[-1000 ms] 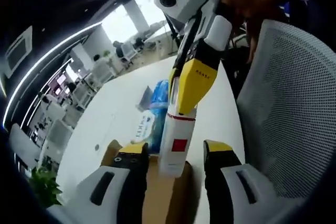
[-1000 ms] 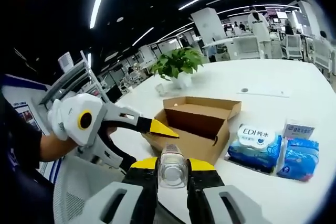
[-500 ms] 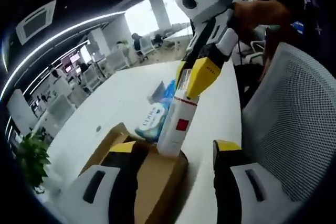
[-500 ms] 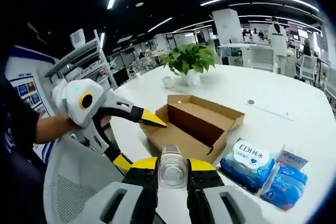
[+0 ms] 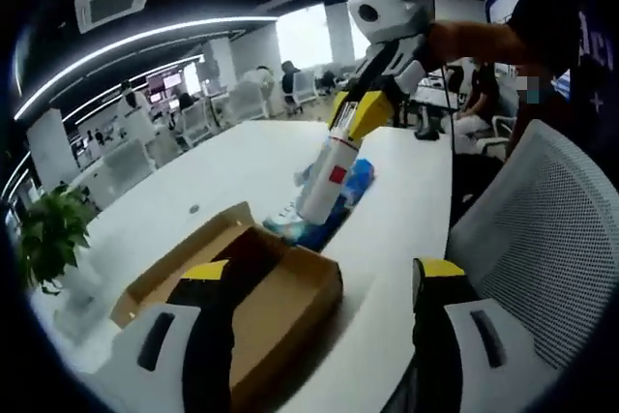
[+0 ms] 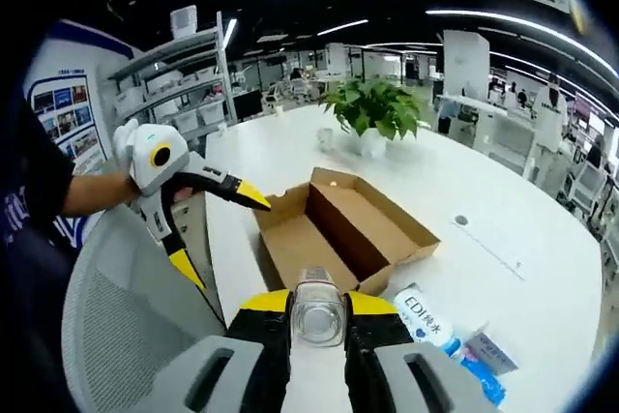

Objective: Operate the shoe box by opening the lid, removing the specified soft item, and placing it in the target area until the item is outside and the box remains undamaged.

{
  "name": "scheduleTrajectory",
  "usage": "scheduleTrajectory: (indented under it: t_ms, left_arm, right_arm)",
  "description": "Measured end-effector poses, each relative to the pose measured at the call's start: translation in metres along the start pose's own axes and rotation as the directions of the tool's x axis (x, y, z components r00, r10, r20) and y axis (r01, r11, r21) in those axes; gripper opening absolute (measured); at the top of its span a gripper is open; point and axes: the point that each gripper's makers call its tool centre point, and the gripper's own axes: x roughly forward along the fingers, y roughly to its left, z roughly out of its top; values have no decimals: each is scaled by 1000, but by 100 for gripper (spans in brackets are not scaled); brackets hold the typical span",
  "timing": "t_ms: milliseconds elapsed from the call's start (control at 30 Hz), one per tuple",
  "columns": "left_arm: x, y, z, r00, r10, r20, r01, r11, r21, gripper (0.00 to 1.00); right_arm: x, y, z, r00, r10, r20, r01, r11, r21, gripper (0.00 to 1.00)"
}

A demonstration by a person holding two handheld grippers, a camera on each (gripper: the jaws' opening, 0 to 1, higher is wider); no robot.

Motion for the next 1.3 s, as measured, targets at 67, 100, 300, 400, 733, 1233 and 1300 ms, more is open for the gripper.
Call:
scheduleTrajectory:
  t_ms: [67,100,300,400,733,1233,1300]
  left_arm:
    - [-4,2,-2,1000,14,-3,-14,1000,-8,77]
    - [-5,2,-2,1000,19,-3,-19,1000,-11,77]
    - [-17,8,-5,998,60,12,-60,997,-44,82]
    - [-23,8,-7,997,71,14,-70,995,-66,82]
    - [-37,12,-14,991,126,35,-121,985,-127,90]
    - [-39,14,-25,987,163,13,-159,973,-166,99]
    - [-39,14,-27,986,164,8,-161,973,-167,99]
  right_arm:
    - [-1,-4,1,1000,3,-5,-3,1000,-25,15]
    - [-2,-7,2,1000,5,-16,-6,999,-50,15]
    - [-4,-22,1,998,5,-64,-14,989,-148,15]
    - [-4,-30,1,996,1,-88,-19,980,-200,15]
    - [0,-57,0,988,-28,-151,-25,942,-335,15]
    - [20,-108,-16,967,-85,-240,-35,890,-454,16]
    - [25,-116,-20,961,-97,-259,-36,884,-466,16]
